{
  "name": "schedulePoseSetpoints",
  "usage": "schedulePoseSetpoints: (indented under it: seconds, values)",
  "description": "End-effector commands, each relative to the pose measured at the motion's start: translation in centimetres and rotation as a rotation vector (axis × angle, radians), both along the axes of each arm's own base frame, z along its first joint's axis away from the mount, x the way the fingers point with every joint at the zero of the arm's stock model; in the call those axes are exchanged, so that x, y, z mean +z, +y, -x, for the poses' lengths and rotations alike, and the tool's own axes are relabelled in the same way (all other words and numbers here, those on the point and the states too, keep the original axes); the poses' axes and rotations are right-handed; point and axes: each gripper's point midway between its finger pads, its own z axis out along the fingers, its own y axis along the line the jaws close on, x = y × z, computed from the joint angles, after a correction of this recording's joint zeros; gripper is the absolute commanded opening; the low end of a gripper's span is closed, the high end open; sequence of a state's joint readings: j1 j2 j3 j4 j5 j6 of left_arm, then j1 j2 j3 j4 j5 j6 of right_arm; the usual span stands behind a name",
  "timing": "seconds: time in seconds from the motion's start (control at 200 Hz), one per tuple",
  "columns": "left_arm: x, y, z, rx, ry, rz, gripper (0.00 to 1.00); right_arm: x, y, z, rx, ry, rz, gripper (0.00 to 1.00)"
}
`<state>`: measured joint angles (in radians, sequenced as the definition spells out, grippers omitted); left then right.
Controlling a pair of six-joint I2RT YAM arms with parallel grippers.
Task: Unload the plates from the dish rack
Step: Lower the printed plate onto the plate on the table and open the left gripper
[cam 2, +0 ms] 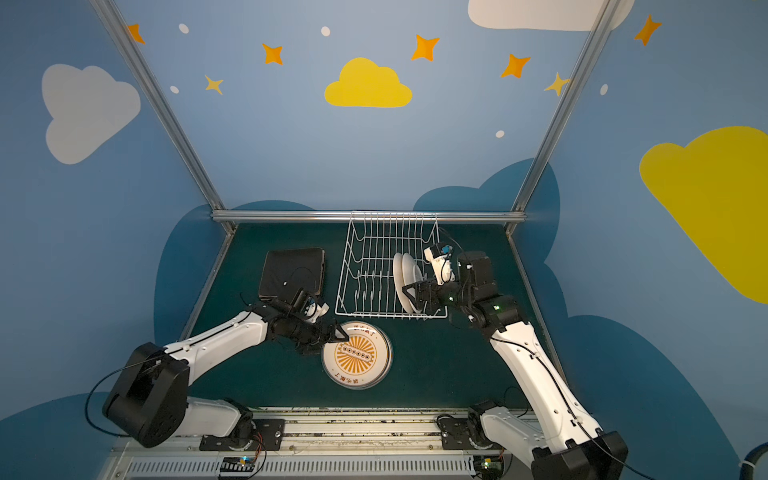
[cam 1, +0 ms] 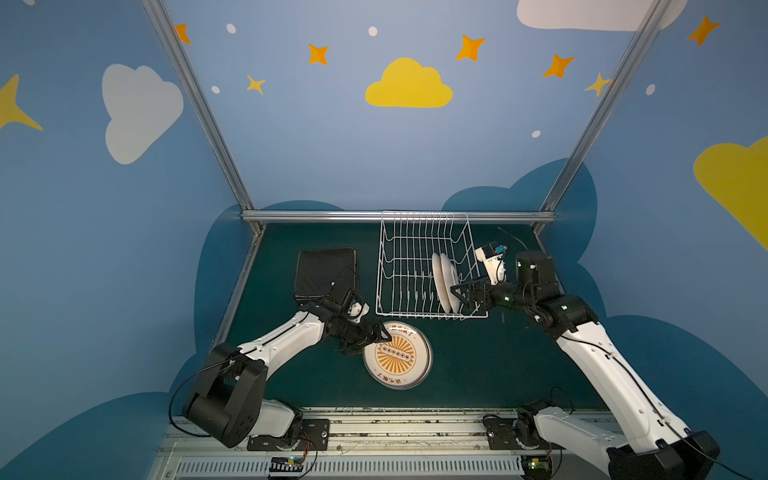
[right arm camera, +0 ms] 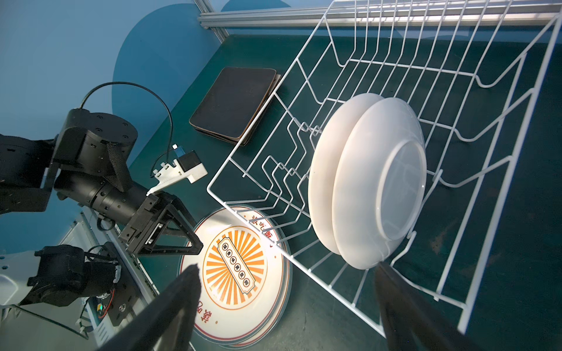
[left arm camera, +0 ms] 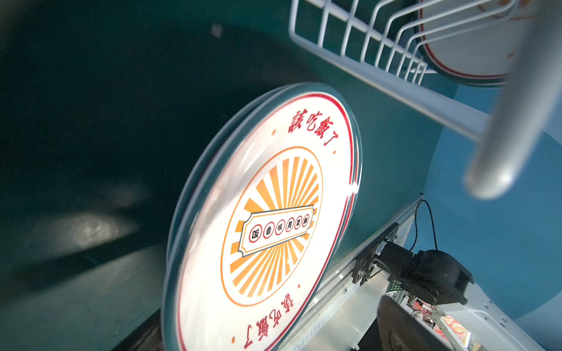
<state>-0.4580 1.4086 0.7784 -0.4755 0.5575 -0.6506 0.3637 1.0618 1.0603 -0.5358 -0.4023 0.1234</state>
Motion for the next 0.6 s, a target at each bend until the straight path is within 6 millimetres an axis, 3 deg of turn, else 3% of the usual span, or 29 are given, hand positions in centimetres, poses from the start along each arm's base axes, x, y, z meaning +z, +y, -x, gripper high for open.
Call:
schedulePoseSetpoints:
  seconds: [0.0, 0.38, 0.596]
  values:
    - [-0.4, 0.5, 0.4, -0.012, 0.019, -0.041, 0.99, 1.1, 0.1, -0.1, -0.005, -0.033, -0.011, 0.89]
    - [0.1, 1.6, 0.6, -0.001, 0.019, -0.110, 0.99, 0.9, 0.1, -0.1, -0.004, -0.033, -0.012, 0.89]
    - [1.9, 2.3, 0.2, 0.007, -0.034, -0.150, 0.99, 1.0, 0.0, 0.0, -0.005, -0.044, -0.006, 0.89]
